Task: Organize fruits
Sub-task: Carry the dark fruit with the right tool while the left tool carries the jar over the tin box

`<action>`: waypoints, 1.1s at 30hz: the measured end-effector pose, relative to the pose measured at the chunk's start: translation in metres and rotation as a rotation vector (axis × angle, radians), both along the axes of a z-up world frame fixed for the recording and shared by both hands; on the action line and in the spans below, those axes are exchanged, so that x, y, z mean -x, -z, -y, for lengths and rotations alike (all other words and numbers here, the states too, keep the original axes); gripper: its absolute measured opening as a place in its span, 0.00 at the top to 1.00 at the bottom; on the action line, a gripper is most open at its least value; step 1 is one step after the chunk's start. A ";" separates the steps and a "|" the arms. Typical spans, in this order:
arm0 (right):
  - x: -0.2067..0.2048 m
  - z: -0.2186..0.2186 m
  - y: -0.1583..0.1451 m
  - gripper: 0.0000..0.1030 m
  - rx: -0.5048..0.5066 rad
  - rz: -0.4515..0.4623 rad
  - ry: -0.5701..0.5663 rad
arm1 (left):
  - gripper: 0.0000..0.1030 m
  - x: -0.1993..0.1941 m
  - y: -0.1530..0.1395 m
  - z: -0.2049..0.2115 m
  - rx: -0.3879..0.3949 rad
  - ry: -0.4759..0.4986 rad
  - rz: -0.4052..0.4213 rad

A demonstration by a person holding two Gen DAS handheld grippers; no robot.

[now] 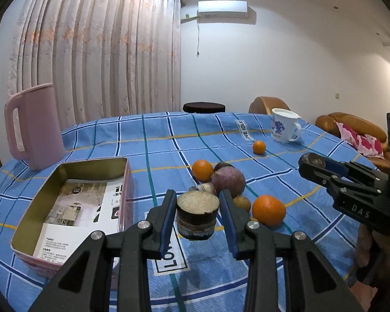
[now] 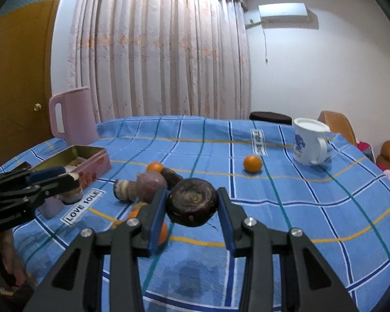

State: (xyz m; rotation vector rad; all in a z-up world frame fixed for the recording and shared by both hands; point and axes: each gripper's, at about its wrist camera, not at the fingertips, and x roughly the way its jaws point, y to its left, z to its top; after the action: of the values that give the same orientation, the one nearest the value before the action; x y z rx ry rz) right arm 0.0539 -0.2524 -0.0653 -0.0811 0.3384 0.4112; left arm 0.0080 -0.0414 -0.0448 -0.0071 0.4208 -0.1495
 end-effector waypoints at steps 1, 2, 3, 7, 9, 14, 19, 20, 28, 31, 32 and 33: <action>0.001 -0.002 -0.001 0.60 0.000 0.007 -0.004 | 0.65 0.001 -0.001 0.000 0.001 0.000 0.005; 0.002 -0.002 -0.002 0.60 0.001 0.011 -0.006 | 0.65 0.002 -0.003 -0.001 -0.001 -0.003 0.013; 0.003 -0.004 -0.004 0.60 0.000 0.018 -0.008 | 0.65 0.003 -0.004 0.000 -0.003 -0.006 0.020; 0.004 -0.007 -0.010 0.60 -0.008 0.026 -0.015 | 0.65 0.006 -0.009 -0.003 -0.006 -0.013 0.038; 0.004 -0.012 -0.015 0.60 -0.015 0.028 -0.024 | 0.65 0.007 -0.012 -0.006 -0.013 -0.022 0.043; 0.000 -0.036 -0.040 0.60 -0.073 0.018 -0.118 | 0.65 0.006 -0.020 -0.027 -0.014 -0.083 0.045; -0.006 -0.075 -0.056 0.60 -0.077 0.015 -0.212 | 0.65 0.000 -0.025 -0.061 -0.008 -0.159 0.020; -0.009 -0.087 -0.058 0.60 -0.075 0.005 -0.238 | 0.65 -0.001 -0.024 -0.067 -0.004 -0.172 0.012; -0.027 -0.165 -0.042 0.60 -0.025 -0.072 -0.354 | 0.65 -0.017 -0.011 -0.126 0.026 -0.284 -0.085; -0.033 -0.192 -0.030 0.60 0.001 -0.114 -0.393 | 0.65 -0.020 -0.004 -0.141 0.035 -0.307 -0.111; -0.033 -0.197 -0.027 0.60 0.013 -0.118 -0.400 | 0.65 -0.021 -0.003 -0.144 0.038 -0.311 -0.117; -0.032 -0.204 -0.023 0.60 0.029 -0.121 -0.404 | 0.65 -0.022 -0.001 -0.148 0.039 -0.318 -0.126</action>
State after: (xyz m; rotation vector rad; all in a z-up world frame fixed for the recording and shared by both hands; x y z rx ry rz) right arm 0.0862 -0.0482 -0.0420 -0.1546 0.4493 0.8135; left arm 0.0300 0.1070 -0.0443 -0.1216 0.5365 0.1566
